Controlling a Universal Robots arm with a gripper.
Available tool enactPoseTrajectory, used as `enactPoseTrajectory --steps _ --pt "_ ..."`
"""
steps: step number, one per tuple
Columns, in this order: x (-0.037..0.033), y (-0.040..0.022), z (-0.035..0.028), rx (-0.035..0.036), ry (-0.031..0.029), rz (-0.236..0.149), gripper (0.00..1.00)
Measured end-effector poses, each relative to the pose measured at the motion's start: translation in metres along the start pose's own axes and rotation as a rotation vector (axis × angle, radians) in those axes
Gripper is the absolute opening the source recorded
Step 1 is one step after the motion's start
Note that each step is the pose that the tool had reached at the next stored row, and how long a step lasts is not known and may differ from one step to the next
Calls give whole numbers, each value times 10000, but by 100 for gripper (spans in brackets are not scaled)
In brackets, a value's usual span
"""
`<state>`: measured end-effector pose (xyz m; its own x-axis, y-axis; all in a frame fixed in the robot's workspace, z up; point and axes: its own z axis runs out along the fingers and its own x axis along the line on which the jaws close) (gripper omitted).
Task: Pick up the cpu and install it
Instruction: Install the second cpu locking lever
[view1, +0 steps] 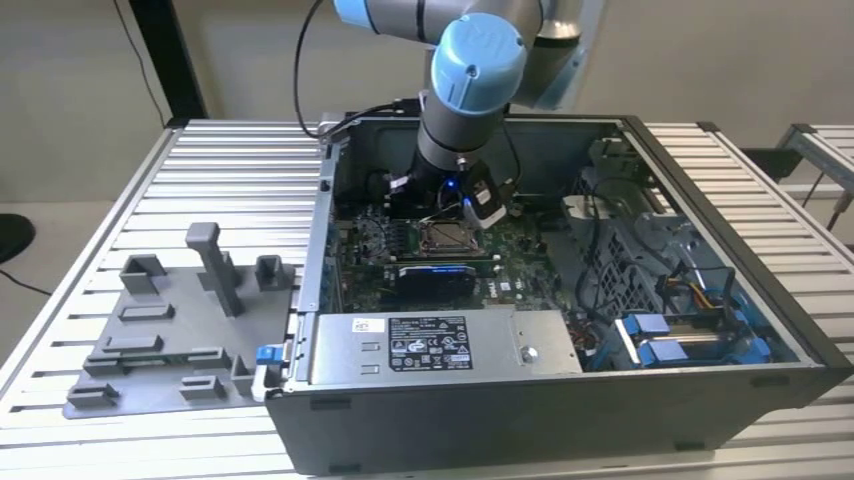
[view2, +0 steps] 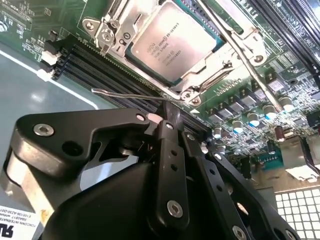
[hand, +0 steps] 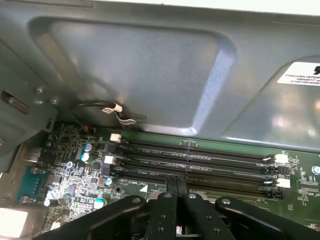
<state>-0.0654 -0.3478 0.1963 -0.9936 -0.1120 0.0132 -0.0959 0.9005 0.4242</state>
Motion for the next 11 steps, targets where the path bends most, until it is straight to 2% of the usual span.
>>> enactPoseTrajectory --steps 4,11 --pt "56 14 -14 -1 -6 -2 0" --pt "69 -10 -27 1 -7 -4 0"
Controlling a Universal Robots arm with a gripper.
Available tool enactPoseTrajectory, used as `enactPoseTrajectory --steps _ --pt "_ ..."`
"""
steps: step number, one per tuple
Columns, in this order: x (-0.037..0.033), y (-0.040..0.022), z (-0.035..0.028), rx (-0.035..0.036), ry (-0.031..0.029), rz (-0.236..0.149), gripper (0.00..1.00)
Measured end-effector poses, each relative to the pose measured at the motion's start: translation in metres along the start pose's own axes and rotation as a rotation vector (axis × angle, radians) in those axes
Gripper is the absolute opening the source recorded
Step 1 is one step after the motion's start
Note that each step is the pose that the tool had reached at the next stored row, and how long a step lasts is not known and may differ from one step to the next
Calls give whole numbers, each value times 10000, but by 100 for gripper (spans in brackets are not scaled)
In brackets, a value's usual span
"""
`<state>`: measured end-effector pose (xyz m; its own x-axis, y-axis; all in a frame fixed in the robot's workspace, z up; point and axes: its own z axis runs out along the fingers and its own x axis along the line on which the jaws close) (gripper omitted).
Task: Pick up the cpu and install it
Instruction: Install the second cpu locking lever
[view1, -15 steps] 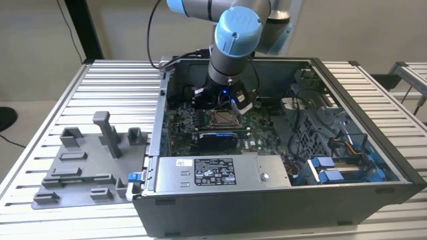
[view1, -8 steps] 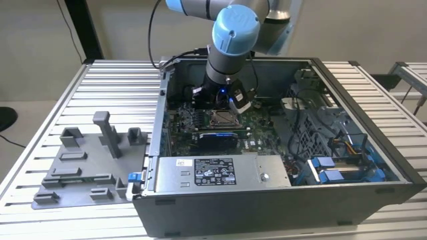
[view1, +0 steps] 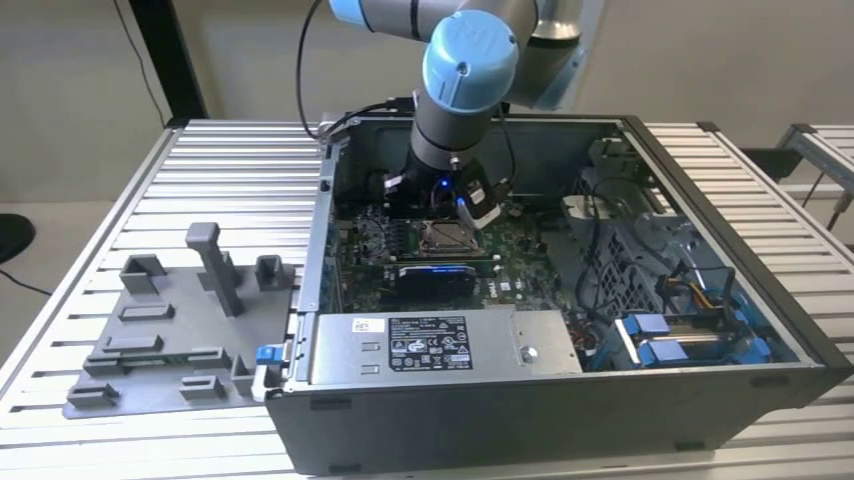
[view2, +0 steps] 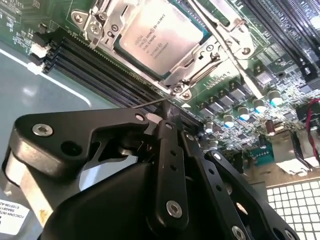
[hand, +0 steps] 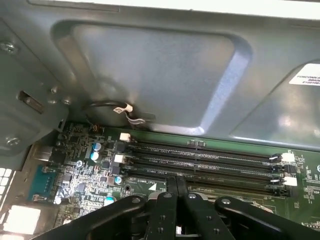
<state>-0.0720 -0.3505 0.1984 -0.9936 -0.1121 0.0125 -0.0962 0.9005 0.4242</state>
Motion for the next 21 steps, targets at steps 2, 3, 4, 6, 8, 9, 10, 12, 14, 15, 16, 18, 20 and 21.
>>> enactPoseTrajectory --steps 2,3,4,6,8,9,10,12,14,15,16,18,20,21 --pt "0 0 1 1 0 1 0" --pt "-1 0 3 1 0 0 0" --pt "-2 1 6 -1 0 -2 0" --pt "-6 0 11 0 1 -2 0" --pt "-21 -4 16 0 1 -1 0" --pt "-30 -8 21 0 1 -1 0" --pt "-36 -10 25 0 1 0 0" --pt "-49 -17 34 2 2 1 0" --pt "-57 -22 44 2 2 0 0" --pt "-61 -25 50 1 1 0 0" --pt "-65 -27 54 1 1 0 0" --pt "-72 -31 61 1 2 0 0" --pt "-76 -35 66 4 2 1 0" --pt "-79 -36 69 4 3 1 0"
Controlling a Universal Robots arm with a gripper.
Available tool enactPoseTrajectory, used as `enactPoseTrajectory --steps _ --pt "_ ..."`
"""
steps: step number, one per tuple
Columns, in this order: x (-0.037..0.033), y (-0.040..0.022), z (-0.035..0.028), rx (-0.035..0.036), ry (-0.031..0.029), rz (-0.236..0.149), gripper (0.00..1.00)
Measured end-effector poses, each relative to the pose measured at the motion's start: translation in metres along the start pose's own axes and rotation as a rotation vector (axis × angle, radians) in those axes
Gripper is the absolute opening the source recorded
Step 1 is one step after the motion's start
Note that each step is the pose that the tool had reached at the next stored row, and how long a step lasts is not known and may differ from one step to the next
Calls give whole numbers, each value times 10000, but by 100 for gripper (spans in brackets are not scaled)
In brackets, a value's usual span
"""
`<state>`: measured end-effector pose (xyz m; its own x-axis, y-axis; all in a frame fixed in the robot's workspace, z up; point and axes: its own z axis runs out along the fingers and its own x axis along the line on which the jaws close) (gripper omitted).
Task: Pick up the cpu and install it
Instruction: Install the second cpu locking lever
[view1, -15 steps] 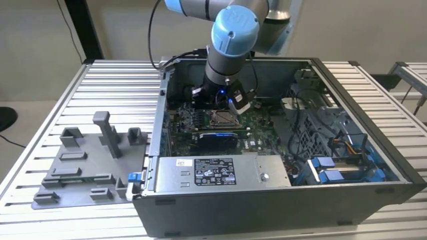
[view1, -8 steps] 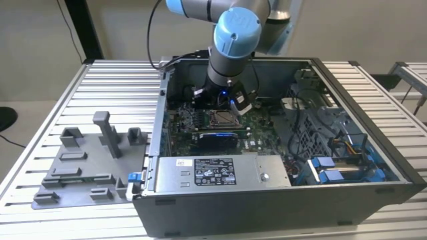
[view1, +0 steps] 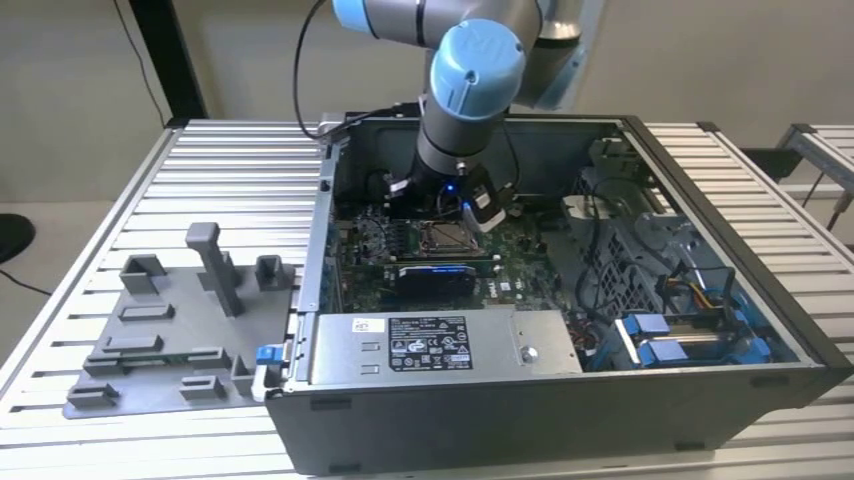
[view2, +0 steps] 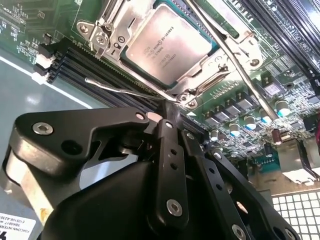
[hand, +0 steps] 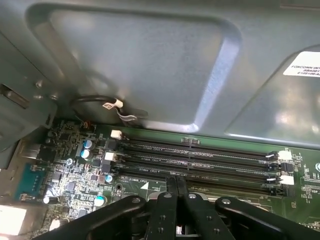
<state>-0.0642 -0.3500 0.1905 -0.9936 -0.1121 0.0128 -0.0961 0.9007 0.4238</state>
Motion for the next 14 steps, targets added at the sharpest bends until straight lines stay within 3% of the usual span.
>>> enactPoseTrajectory --steps 14 --pt "-51 4 19 14 11 5 0"
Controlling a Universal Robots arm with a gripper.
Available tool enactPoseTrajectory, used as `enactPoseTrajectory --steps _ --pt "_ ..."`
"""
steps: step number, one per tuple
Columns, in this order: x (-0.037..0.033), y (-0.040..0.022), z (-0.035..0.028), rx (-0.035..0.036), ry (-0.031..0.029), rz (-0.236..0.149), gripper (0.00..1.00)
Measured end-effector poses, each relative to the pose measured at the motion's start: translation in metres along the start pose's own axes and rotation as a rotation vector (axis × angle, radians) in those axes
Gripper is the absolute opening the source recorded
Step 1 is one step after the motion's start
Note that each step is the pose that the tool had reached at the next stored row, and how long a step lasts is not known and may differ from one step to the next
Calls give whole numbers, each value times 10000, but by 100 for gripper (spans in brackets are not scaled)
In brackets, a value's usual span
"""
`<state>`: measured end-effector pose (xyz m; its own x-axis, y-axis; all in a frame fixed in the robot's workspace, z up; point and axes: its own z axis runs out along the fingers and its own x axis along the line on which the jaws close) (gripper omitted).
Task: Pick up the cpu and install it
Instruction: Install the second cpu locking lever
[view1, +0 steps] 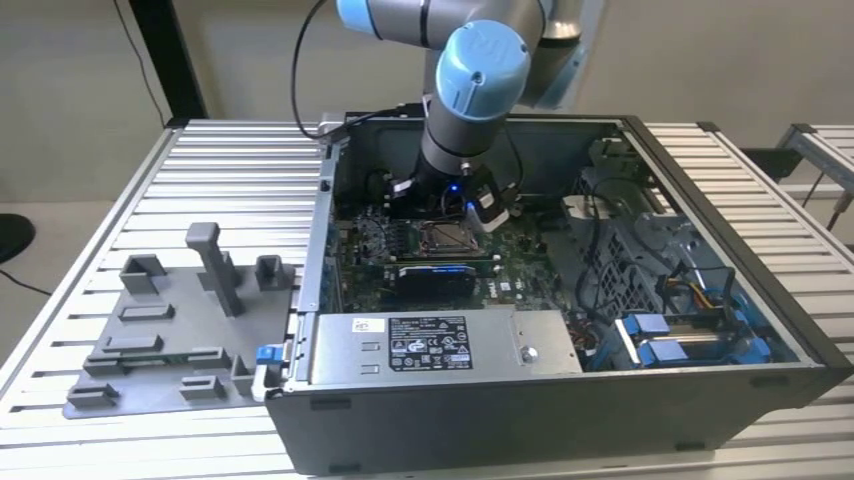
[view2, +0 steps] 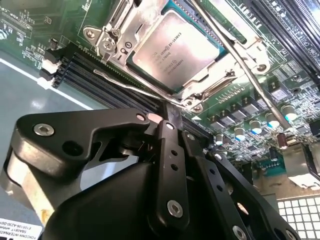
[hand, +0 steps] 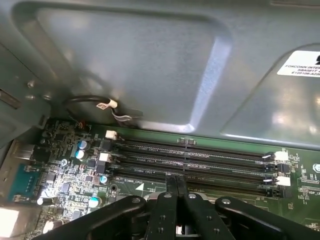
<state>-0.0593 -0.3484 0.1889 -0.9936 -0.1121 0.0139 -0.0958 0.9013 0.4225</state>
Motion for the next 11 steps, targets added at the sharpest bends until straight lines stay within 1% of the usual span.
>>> enactPoseTrajectory --steps 11 --pt "-44 -6 1 26 45 21 0"
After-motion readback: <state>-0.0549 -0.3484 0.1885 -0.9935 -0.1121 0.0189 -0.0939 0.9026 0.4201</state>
